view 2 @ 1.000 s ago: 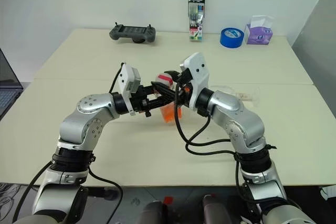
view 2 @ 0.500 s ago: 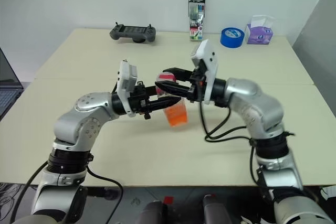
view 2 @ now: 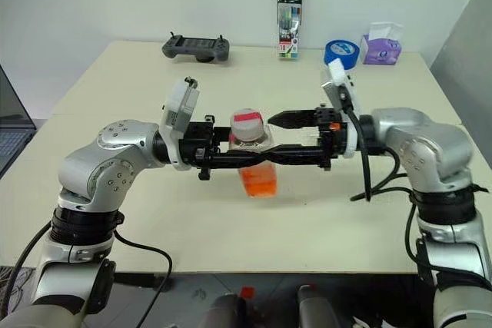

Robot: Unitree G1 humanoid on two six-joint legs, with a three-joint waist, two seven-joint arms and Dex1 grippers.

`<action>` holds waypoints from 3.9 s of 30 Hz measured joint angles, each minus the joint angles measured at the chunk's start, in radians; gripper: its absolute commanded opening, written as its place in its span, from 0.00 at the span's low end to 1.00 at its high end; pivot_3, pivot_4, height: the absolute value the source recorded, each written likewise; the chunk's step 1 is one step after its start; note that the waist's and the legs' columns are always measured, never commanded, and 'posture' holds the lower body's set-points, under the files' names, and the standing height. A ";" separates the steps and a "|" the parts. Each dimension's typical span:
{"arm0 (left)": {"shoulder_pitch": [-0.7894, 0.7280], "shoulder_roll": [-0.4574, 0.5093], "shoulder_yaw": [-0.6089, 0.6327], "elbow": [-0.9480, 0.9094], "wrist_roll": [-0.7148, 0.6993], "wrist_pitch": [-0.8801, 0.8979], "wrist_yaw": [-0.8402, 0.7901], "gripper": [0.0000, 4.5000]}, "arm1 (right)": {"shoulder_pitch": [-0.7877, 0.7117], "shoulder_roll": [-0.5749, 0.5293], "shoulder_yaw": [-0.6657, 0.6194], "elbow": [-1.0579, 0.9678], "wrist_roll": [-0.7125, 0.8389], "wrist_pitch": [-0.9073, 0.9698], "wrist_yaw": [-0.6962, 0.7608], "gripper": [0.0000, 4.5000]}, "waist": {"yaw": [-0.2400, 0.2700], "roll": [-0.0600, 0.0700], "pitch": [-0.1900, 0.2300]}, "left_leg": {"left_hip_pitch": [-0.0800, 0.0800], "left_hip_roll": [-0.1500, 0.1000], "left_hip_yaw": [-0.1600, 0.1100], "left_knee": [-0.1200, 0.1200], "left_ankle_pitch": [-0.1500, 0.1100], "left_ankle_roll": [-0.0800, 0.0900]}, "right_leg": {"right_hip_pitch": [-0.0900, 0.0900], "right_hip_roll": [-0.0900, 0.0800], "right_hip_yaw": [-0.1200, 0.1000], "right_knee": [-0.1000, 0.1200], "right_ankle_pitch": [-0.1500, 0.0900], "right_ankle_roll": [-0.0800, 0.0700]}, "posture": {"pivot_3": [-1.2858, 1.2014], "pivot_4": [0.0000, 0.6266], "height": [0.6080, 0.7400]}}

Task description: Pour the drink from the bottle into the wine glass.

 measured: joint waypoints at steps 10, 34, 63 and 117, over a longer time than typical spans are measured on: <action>0.004 -0.064 -0.009 0.113 0.097 -0.119 0.056 0.41 | 0.161 0.213 0.031 -0.291 -0.166 -0.082 -0.517 0.99 | -0.001 0.000 0.000 | 0.001 0.000 0.000 0.001 0.000 0.000 | 0.000 0.004 0.004 0.001 -0.003 0.005 | 0.52 0.24 1.00; 0.008 -0.074 -0.028 0.142 0.121 -0.140 0.053 0.41 | 0.109 0.278 0.089 -0.223 -0.168 -0.115 -0.513 0.88 | -0.001 0.000 0.000 | 0.000 0.000 0.001 0.001 0.000 0.000 | 0.000 0.004 0.003 0.000 0.000 0.000 | 0.52 0.24 1.00; -0.001 -0.047 -0.028 0.058 0.056 -0.013 0.009 0.41 | -0.204 -0.051 0.193 0.314 -0.222 -0.320 0.275 0.55 | 0.001 0.001 0.001 | 0.000 0.002 -0.001 0.001 0.000 0.000 | 0.000 0.003 0.001 0.000 0.000 -0.001 | 0.52 0.24 1.00; 0.014 -0.048 -0.054 0.024 0.093 -0.069 0.029 0.41 | -0.107 0.033 0.184 0.149 -0.158 -0.310 0.106 0.41 | -0.004 0.002 0.001 | 0.002 -0.002 0.005 0.002 0.001 0.000 | 0.001 0.004 0.003 0.000 0.000 0.000 | 0.52 0.24 1.00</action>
